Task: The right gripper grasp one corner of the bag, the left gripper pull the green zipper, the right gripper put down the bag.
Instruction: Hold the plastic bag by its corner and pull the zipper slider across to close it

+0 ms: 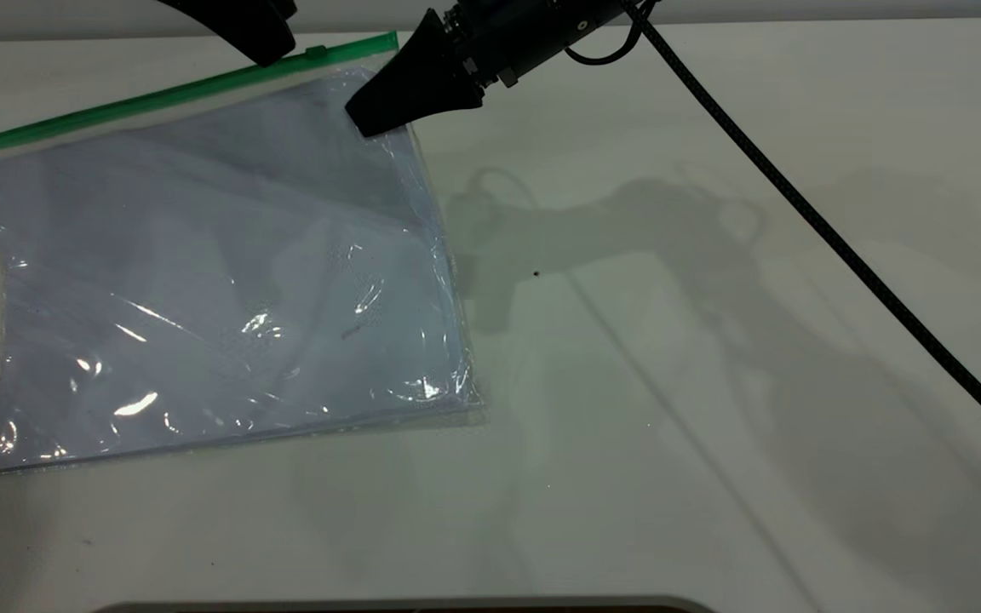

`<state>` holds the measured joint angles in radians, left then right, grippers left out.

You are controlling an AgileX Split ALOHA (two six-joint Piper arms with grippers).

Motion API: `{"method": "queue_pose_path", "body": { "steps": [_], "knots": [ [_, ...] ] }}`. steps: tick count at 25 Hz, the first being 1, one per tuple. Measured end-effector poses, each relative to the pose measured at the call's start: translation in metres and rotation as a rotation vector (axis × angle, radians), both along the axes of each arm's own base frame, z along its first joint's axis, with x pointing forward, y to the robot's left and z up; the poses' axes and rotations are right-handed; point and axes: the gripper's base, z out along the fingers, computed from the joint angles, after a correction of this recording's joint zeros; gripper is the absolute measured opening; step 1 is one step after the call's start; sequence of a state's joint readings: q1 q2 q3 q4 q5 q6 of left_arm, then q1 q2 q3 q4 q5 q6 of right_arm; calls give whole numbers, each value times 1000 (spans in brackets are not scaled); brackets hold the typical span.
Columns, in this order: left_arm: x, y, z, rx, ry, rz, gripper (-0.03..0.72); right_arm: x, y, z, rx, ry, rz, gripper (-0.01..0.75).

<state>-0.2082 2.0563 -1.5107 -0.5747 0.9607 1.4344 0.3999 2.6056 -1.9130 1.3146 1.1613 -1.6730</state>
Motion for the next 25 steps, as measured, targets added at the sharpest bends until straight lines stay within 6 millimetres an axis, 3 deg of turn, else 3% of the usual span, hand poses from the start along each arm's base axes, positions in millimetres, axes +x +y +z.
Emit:
{"method": "queue_pose_path", "body": {
  "steps": [4, 9, 17, 21, 25],
  "knots": [
    [3, 0, -7, 1, -17, -21, 561, 0, 0, 0, 2, -5, 2, 33],
    [11, -2, -32, 4, -23, -13, 561, 0, 0, 0, 2, -5, 2, 33],
    [15, -9, -32, -81, -63, -24, 551, 0, 0, 0, 2, -6, 2, 33],
    [13, -9, -32, -83, -56, -39, 487, 0, 0, 0, 2, -6, 2, 33],
    [13, -9, -32, -84, -53, -41, 370, 0, 0, 0, 2, -6, 2, 33]
  ]
}}
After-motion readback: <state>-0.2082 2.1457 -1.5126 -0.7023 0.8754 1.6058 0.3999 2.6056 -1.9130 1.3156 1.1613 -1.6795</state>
